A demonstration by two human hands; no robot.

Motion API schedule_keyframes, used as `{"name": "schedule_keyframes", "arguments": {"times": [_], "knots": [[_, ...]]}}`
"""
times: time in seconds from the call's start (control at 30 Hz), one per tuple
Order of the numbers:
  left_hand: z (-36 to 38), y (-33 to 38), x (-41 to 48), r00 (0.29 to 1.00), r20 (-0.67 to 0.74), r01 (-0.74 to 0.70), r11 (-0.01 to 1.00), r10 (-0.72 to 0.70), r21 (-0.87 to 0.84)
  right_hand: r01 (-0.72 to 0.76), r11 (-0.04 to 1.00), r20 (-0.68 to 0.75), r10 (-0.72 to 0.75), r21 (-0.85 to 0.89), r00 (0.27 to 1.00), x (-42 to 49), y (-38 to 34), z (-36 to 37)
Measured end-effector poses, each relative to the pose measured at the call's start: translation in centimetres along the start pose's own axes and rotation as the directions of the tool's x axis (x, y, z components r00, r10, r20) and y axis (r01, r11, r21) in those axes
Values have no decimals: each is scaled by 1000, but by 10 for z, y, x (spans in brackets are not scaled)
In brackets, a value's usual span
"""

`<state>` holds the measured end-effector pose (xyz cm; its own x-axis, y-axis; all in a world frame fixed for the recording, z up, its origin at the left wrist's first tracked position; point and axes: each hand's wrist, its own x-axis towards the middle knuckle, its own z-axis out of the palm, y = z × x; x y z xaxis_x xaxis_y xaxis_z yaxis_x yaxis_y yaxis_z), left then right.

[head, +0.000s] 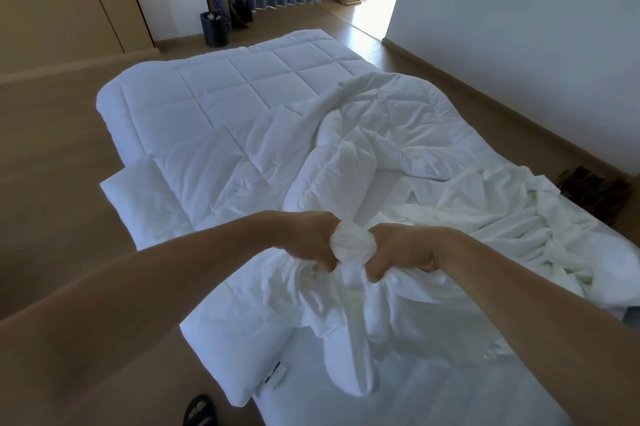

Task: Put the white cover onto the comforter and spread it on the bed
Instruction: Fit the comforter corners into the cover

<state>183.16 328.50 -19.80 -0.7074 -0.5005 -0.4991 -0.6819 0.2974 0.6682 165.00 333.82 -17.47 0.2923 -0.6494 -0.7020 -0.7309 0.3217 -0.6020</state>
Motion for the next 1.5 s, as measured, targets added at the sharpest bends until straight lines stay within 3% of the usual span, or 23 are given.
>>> {"name": "schedule_keyframes", "arguments": {"times": [0.17, 0.33, 0.4, 0.5, 0.67, 0.73, 0.83, 0.97, 1.07, 1.17, 1.3, 1.4, 1.5], "knots": [[1, -1, 2, 998, -11, -57, 995, 56, -87, -26, 969, 116, -3, 247, 993, -3, 9, -7], [2, 1, -1, 994, 45, -79, 938, 100, -336, 40, 954, 38, -54, 297, 998, -10, 12, -10], [2, 0, -2, 990, 80, -68, 906, 112, -418, 72, 972, -9, -72, 223, 997, -13, 10, -12], [4, -2, -2, 987, 126, -40, 903, 103, -427, 55, 998, -66, -57, -23, 996, -13, 0, -12], [-2, -1, -8, 978, 207, 107, 889, -14, -444, -26, 962, -68, 8, -270, 998, -10, -12, -5], [-6, 2, -11, 977, 211, 102, 933, -28, -347, -34, 949, -90, 6, -312, 996, -6, -13, 0], [-8, 6, -11, 990, 132, 64, 993, -51, -100, -18, 980, -69, 4, -199, 998, 0, -9, 6], [-8, 7, -5, 1000, 19, 21, 997, -22, 71, -11, 998, 32, 9, 65, 999, -5, -3, -1], [-7, 10, -1, 1000, -6, -21, 995, 22, 93, -54, 959, 114, 23, 279, 993, -7, 4, -7], [-2, 9, 2, 999, 19, -40, 999, 40, 3, -62, 915, 166, -6, 399, 986, -9, 10, -10], [3, 3, 0, 994, 72, -68, 971, 86, -230, 13, 983, 80, -28, 183, 996, -17, 4, -13], [7, -1, 0, 988, 123, -56, 959, 94, -279, 12, 996, 7, -11, -92, 1000, -17, -5, -13], [5, -1, -1, 989, 143, 2, 954, 43, -300, 0, 986, -57, -10, -165, 998, -11, -6, -7]]}}
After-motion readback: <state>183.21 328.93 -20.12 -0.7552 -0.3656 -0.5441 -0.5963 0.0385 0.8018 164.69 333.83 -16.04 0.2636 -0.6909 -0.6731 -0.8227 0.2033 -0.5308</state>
